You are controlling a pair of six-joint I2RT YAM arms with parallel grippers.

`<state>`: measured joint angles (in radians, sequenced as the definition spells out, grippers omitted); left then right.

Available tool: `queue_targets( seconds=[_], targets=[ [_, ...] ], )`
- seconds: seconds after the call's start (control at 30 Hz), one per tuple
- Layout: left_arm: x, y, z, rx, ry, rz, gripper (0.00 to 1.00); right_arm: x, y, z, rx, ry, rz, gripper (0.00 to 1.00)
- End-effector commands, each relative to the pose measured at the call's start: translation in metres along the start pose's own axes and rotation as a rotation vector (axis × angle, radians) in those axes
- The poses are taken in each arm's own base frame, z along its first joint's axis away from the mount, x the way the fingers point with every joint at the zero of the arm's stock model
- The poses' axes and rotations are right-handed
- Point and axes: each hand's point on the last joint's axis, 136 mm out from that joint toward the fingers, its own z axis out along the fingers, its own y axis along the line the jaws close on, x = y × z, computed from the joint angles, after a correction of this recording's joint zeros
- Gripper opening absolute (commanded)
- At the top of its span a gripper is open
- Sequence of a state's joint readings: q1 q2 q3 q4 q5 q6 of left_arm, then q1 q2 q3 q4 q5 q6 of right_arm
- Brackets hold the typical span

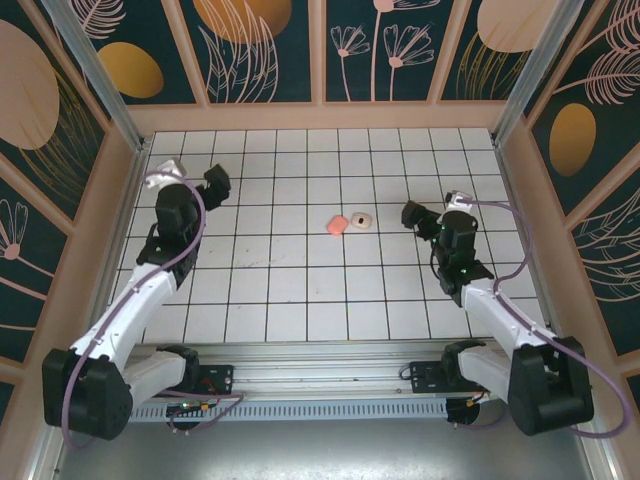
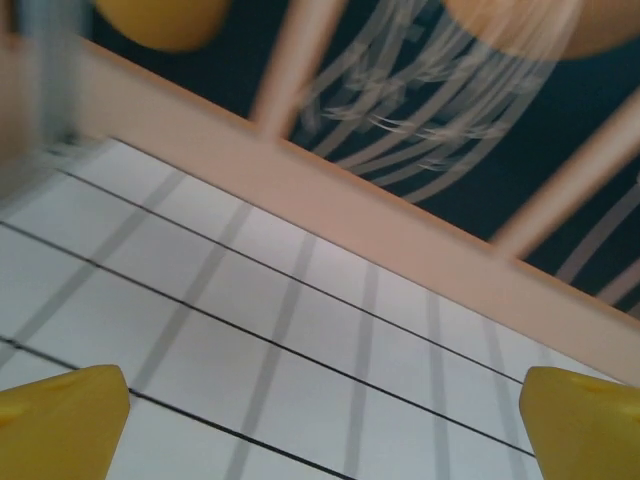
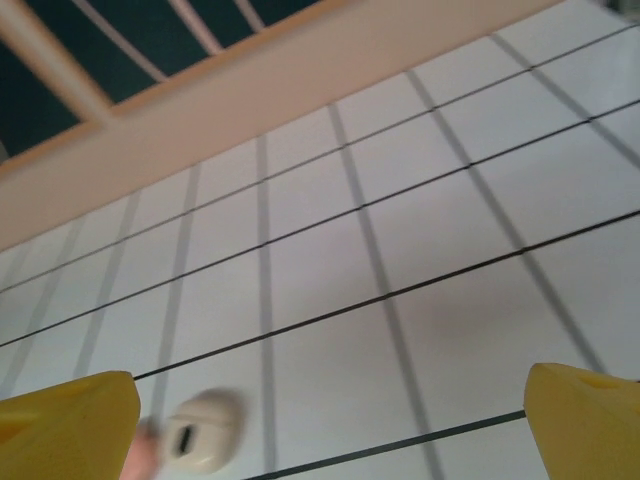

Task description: Insert the wireless bluetooth earbuds into the charging case

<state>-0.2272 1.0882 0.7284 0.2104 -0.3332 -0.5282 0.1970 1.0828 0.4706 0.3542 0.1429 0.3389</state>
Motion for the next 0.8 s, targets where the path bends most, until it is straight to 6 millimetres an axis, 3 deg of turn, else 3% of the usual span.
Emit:
queue_targets(
  seconds=[0.0,0.17,0.4,0.5,0.6,0.7,0.77],
  targets=[
    [-0.007,0.044,-0.003,-0.188,-0.158,0.082,0.99,-0.009,-0.03,0.009,0.088,-0.069,-0.074,0.99],
    [0.009,0.079,-0.012,-0.289,-0.24,0.142,0.99,-0.002,-0.061,0.019,0.229,-0.054,-0.12,0.99],
    [0.048,0.106,-0.006,-0.319,-0.241,0.266,0.99,0.001,-0.093,0.008,0.293,-0.134,-0.186,0.99],
    [0.067,0.107,0.005,-0.292,-0.194,0.323,0.99,0.004,-0.093,0.005,0.226,-0.189,-0.147,0.99],
    [0.07,0.102,0.011,-0.255,-0.184,0.382,0.99,0.003,-0.079,0.001,0.131,-0.244,-0.158,0.99],
    [0.065,0.093,0.002,-0.172,-0.256,0.426,0.99,-0.004,-0.074,0.001,0.094,-0.299,-0.209,0.99],
    [0.068,0.1,-0.005,-0.159,-0.289,0.402,0.99,0.0,-0.08,0.006,0.079,-0.293,-0.198,0.99]
  ],
)
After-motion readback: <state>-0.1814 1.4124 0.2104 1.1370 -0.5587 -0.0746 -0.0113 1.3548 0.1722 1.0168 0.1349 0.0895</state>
